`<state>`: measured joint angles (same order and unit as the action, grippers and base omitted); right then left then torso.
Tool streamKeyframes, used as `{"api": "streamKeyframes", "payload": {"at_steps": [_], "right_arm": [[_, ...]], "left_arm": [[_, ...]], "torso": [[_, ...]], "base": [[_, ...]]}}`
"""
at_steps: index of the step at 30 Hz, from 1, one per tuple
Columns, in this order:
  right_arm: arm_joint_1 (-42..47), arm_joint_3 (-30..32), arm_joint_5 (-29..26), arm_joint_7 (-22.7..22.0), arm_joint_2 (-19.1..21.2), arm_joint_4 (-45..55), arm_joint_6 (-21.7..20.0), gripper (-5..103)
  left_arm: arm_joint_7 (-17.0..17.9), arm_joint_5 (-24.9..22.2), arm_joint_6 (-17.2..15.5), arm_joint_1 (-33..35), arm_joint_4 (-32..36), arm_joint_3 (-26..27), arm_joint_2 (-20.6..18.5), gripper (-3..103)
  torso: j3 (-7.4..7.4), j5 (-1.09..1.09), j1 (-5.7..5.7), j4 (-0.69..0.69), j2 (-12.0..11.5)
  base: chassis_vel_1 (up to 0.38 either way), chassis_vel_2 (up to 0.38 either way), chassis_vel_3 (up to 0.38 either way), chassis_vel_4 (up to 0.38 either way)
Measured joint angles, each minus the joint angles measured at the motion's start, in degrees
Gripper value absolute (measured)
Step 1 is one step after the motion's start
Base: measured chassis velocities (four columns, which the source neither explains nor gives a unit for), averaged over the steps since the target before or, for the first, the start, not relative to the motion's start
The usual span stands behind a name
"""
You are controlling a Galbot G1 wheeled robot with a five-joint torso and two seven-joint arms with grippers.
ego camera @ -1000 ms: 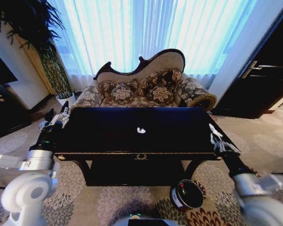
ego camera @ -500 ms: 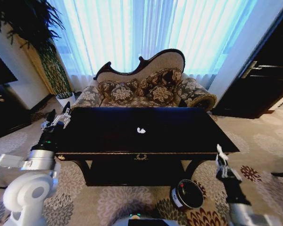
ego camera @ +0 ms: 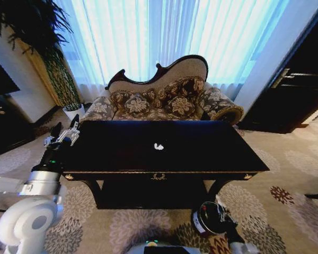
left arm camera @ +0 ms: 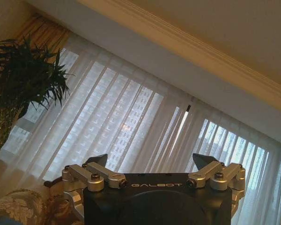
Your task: Move to the front of the table and place the trash on the table into the trash bin.
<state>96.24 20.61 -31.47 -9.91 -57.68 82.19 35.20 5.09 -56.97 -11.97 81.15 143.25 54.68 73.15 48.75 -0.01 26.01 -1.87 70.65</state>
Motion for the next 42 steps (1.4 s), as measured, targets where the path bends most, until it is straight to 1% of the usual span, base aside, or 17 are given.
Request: {"api": "streamKeyframes", "payload": {"at_steps": [1, 3, 5, 6, 9, 11, 12, 14, 16, 18, 22, 24, 29, 33, 37, 38, 42], "right_arm": [[0.00, 0.00, 0.00, 0.00, 0.00, 0.00, 0.00, 1], [-4.16, -2.26, -0.01, -0.06, 0.10, -4.22, -0.56, 1], [-8.14, -4.88, -1.17, -0.51, 0.46, -8.52, -2.45, 1], [-8.14, -4.88, -1.17, -0.51, 0.46, -8.52, -2.45, 1], [-13.16, -7.76, -2.66, -0.92, 0.84, -13.55, -6.26, 1], [-14.22, -8.21, -2.67, -0.93, 0.81, -14.54, -6.89, 1], [-16.83, -8.90, -2.19, -1.11, 0.41, -17.40, -8.16, 1], [-17.15, -8.97, -2.10, -1.15, 0.34, -17.80, -8.32, 1], [-20.55, -9.41, -1.80, -1.71, -0.25, -23.06, -10.31, 1], [-23.95, -9.68, -1.81, -1.86, -0.89, -29.27, -12.01, 1], [-26.68, -9.69, -0.66, -2.01, -1.79, -34.13, -13.69, 1], [-29.60, -9.26, 0.09, -1.88, -2.72, -39.24, -15.09, 1], [-32.18, -8.77, -0.51, -0.96, -3.55, -42.43, -16.69, 1], [-33.07, -8.65, -0.37, -0.06, -4.34, -43.56, -17.94, 1], [-32.83, -8.46, 0.21, 0.54, -5.06, -44.13, -18.53, 1], [-32.41, -8.34, 0.44, 0.79, -5.39, -44.06, -18.70, 1], [-29.96, -8.32, 0.52, 0.95, -6.17, -41.68, -19.22, 1]], "left_arm": [[0.00, 0.00, 0.00, 0.00, 0.00, 0.00, 0.00, 100], [0.01, -0.38, -0.02, 0.08, 0.02, 0.62, -0.28, 100], [0.02, -0.54, -0.02, -0.11, 0.02, 0.95, -0.63, 100], [0.02, -0.54, -0.02, -0.11, 0.02, 0.95, -0.63, 100], [0.03, -0.08, -0.05, -0.95, -0.35, 0.49, -0.56, 100], [0.04, 0.08, -0.08, -1.08, -0.42, 0.33, -0.37, 100], [0.05, 0.22, -0.14, -1.09, -0.44, 0.14, 0.01, 100], [0.04, 0.23, -0.15, -1.08, -0.44, 0.12, 0.05, 100], [0.07, 0.34, -0.37, -1.37, -0.88, -0.19, 0.02, 100], [0.07, 0.31, -0.52, -2.02, -1.76, -0.35, -0.70, 100], [0.07, 0.26, -0.52, -2.24, -2.57, -0.14, -1.07, 100], [0.06, 0.22, -0.38, -2.69, -3.49, -0.42, -1.54, 100], [0.03, 0.54, -0.27, -3.53, -4.52, -1.58, -1.86, 100], [0.01, 0.91, -0.20, -3.55, -4.53, -2.45, -1.43, 100], [-0.02, 0.93, -0.09, -3.68, -4.77, -2.41, -1.67, 100], [-0.04, 0.85, 0.00, -3.78, -4.86, -2.10, -2.00, 100], [-0.09, 0.64, 0.07, -3.82, -4.76, -1.85, -2.35, 100]], "torso": [[0.00, 0.00, 0.00, 0.00, 0.00], [0.00, 0.01, 0.00, 0.01, 0.00], [0.00, 0.00, 0.00, 0.03, 0.00], [0.00, 0.00, 0.00, 0.03, 0.00], [0.00, 0.00, 0.00, 0.01, 0.00], [0.00, 0.00, 0.00, 0.01, 0.00], [0.00, 0.00, 0.00, 0.01, 0.00], [0.01, 0.00, 0.00, 0.01, 0.00], [0.01, 0.00, 0.01, 0.04, 0.00], [0.00, -0.01, 0.00, 0.00, 0.00], [0.00, 0.01, 0.00, 0.01, 0.00], [0.00, -0.01, 0.00, 0.02, 0.00], [0.00, -0.01, 0.00, 0.00, 0.00], [0.00, 0.00, 0.00, 0.02, 0.00], [0.00, 0.00, 0.00, 0.00, 0.00], [0.00, 0.00, 0.00, 0.02, 0.00], [0.00, -0.01, 0.00, 0.01, 0.00]], "base": [[0.000, 0.000, 0.000, 0.000], [0.000, 0.000, 0.000, 0.000], [0.000, 0.000, 0.000, 0.000], [0.000, 0.000, 0.000, 0.000], [0.000, 0.000, 0.000, 0.000], [0.000, 0.000, 0.000, 0.000], [0.000, 0.000, 0.000, 0.000], [0.000, 0.000, 0.000, 0.000], [0.000, 0.000, 0.000, 0.000], [0.000, 0.000, 0.000, 0.000], [0.000, 0.000, 0.000, 0.000], [0.000, 0.000, 0.000, 0.000], [0.000, 0.000, 0.000, 0.000], [0.000, 0.000, 0.000, 0.000], [0.000, 0.000, 0.000, 0.000], [0.000, 0.000, 0.000, 0.000], [0.000, 0.000, 0.000, 0.000]]}}
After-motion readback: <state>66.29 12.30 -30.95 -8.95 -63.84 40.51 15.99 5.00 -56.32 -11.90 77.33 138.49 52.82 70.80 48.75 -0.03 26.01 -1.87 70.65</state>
